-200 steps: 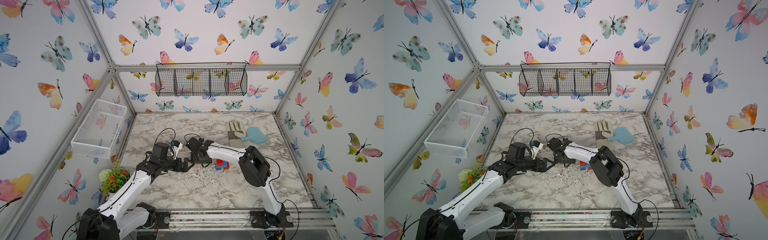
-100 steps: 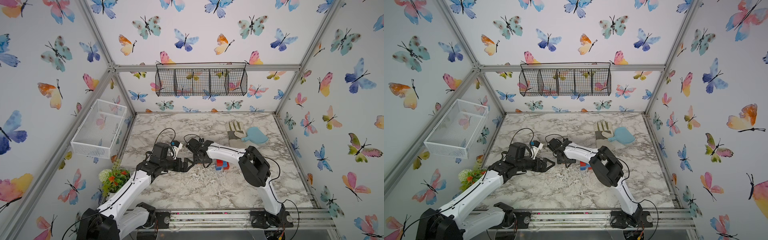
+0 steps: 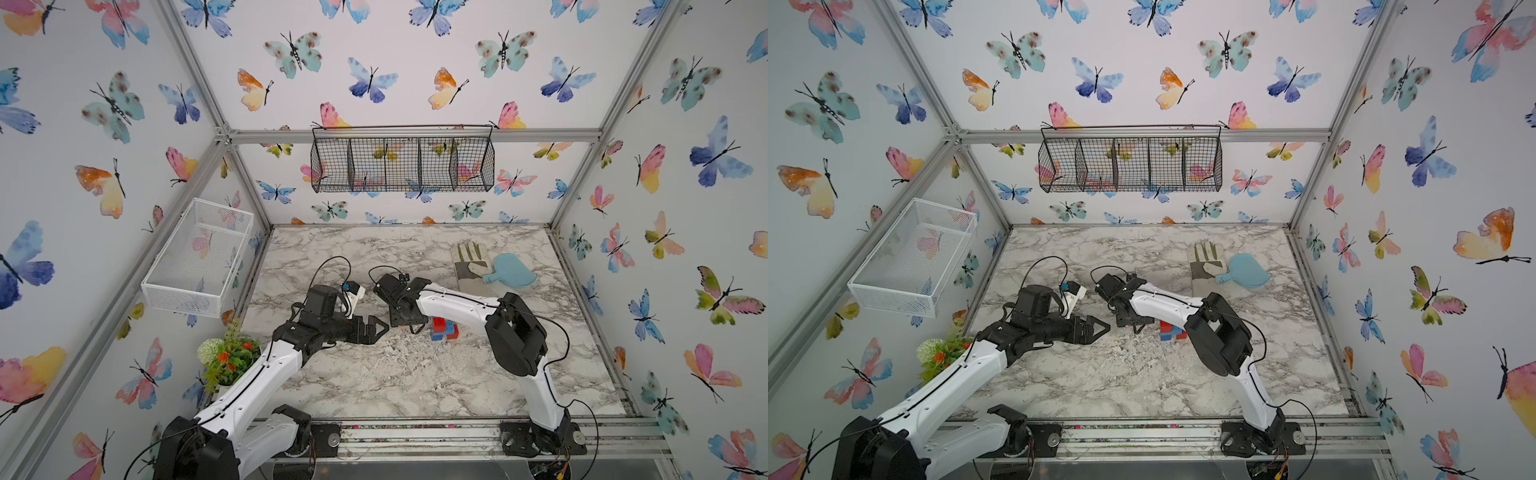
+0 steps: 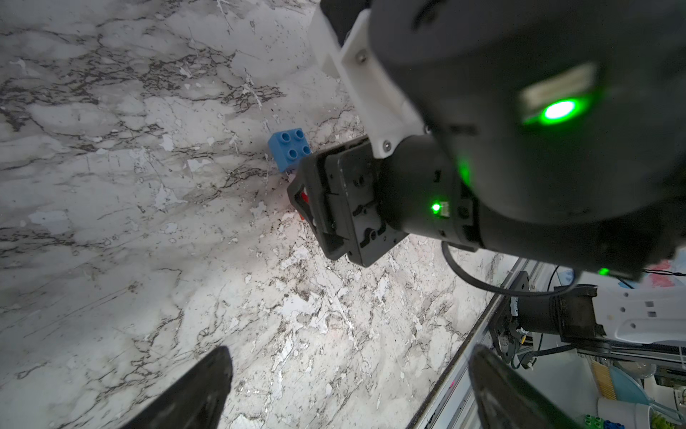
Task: Assemble a giraffe with lego
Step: Pick up the lego brick from the center of the board, then assemble the lego brick with the lego brick.
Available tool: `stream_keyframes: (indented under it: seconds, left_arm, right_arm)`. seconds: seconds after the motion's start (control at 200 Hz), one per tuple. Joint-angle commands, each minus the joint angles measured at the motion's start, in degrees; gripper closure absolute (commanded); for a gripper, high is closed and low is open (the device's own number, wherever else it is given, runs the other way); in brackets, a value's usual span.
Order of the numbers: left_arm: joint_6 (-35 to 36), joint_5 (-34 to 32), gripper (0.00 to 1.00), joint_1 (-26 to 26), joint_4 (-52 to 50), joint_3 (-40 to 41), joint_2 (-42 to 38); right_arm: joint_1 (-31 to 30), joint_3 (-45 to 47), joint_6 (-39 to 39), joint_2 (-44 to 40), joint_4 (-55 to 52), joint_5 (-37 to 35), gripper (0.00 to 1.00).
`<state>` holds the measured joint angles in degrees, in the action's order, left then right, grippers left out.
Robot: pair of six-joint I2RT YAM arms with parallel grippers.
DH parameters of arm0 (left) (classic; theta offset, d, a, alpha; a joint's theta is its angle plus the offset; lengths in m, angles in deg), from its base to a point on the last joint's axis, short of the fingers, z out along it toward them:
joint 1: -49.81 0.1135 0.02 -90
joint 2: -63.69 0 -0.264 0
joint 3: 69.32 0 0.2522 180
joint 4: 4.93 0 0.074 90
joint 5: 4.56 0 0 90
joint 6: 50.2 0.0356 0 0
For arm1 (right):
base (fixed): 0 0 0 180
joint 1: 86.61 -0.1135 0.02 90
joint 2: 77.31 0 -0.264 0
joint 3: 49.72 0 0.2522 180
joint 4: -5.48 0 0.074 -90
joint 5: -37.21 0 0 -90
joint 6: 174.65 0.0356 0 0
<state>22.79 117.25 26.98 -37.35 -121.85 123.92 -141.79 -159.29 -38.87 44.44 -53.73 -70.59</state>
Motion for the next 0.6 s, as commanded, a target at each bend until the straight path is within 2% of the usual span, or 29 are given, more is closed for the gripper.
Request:
stream_keyframes:
  seconds: [0.0, 0.29, 0.596]
  left_arm:
    - [-0.1, 1.6, 0.02, 0.3, 0.3, 0.2, 0.7]
    - [-0.5, 1.9, 0.02, 0.2, 0.6, 0.4, 0.8]
    - [-0.6, 2.2, 0.02, 0.2, 0.9, 0.5, 0.8]
  right_arm:
    - [-0.3, -1.8, -1.7, -4.7, -4.2, -1.5, 0.43]
    - [-0.3, -6.9, -3.1, -8.6, -14.0, -1.1, 0.43]
    - [-0.3, -4.0, -3.4, -13.6, -15.8, 0.9, 0.43]
